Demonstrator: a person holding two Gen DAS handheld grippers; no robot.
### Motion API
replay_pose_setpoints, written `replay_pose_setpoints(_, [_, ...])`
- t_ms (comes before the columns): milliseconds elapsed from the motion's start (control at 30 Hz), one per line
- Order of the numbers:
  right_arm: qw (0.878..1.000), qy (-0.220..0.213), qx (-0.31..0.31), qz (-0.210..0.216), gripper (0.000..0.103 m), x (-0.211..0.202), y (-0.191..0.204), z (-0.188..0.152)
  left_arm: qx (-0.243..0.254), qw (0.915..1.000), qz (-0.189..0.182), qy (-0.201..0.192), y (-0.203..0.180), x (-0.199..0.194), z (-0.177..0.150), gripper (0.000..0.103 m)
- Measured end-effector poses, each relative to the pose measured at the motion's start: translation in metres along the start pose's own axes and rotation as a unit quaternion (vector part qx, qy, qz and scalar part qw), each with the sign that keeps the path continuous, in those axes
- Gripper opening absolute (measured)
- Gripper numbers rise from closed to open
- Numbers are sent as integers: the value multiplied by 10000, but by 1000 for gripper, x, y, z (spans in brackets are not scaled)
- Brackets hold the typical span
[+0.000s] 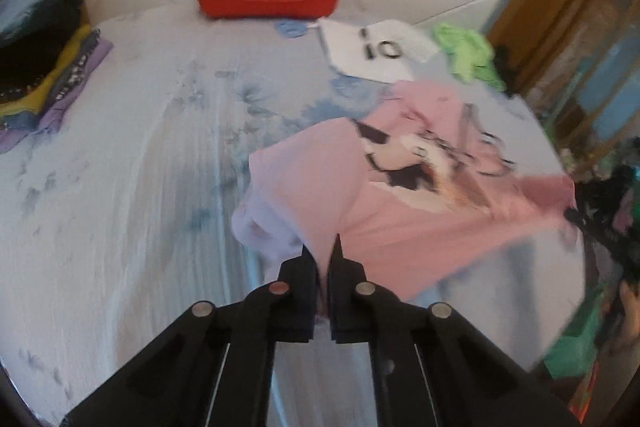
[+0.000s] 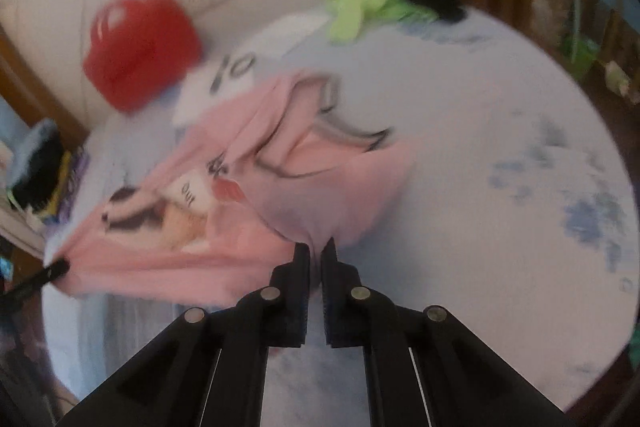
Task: Fold clothes
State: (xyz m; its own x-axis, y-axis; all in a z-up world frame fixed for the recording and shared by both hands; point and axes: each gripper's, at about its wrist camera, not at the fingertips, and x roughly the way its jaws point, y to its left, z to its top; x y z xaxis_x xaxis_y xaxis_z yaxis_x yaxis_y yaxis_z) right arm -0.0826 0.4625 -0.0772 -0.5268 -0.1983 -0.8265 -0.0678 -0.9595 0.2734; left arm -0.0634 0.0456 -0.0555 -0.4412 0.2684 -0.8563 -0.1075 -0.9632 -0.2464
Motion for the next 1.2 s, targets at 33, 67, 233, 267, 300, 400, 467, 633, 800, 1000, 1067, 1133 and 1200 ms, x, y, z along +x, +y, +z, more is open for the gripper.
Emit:
replay_pose_setpoints(33, [9999,-64,82,56,6,-16,-13,-1,59,9999,-71,139,-3,-6,-12,4])
replay_pose_setpoints(67, [9998,-17,175,107,6,-26,-26,-6,117,9994,-142,277,-7,-13,-25,4])
replay_pose_setpoints(233, [9958,787,368,-272,6,-30,-73,-32,157,9972,185,708,-5,-7,-53,11])
replay_pose_setpoints(267, [9941,926,392,-404,7,-24,-79,-36,15,9976,225,655,1,-8,-51,15])
replay_pose_setpoints(300, [9920,1063,411,-539,10,-17,-84,-39,-142,9978,252,593,8,-9,-47,30])
replay_pose_setpoints(400, [9854,1156,230,-1229,30,-10,-85,-33,-473,9980,377,197,21,-14,-30,62])
replay_pose_setpoints(467, [9877,945,58,-1243,31,-15,-76,-19,-607,9972,406,132,28,-8,-18,62])
replay_pose_setpoints(633, [9967,592,-282,-488,42,-12,-31,17,-864,9948,485,234,44,31,5,62])
replay_pose_setpoints(800, [9957,539,-743,132,43,27,21,59,-1187,9906,617,294,55,65,18,62])
replay_pose_setpoints(1000, [9779,775,-1826,662,68,101,89,109,-1682,9791,1120,213,49,87,27,62])
replay_pose_setpoints(1067, [9669,822,-2298,746,74,122,108,121,-1951,9721,1285,210,45,96,26,62])
replay_pose_setpoints(1133, [9523,975,-2766,845,75,148,127,132,-2254,9640,1387,261,42,107,22,62])
replay_pose_setpoints(1200, [9372,1111,-3165,952,81,169,141,138,-2426,9600,1364,294,33,118,14,62])
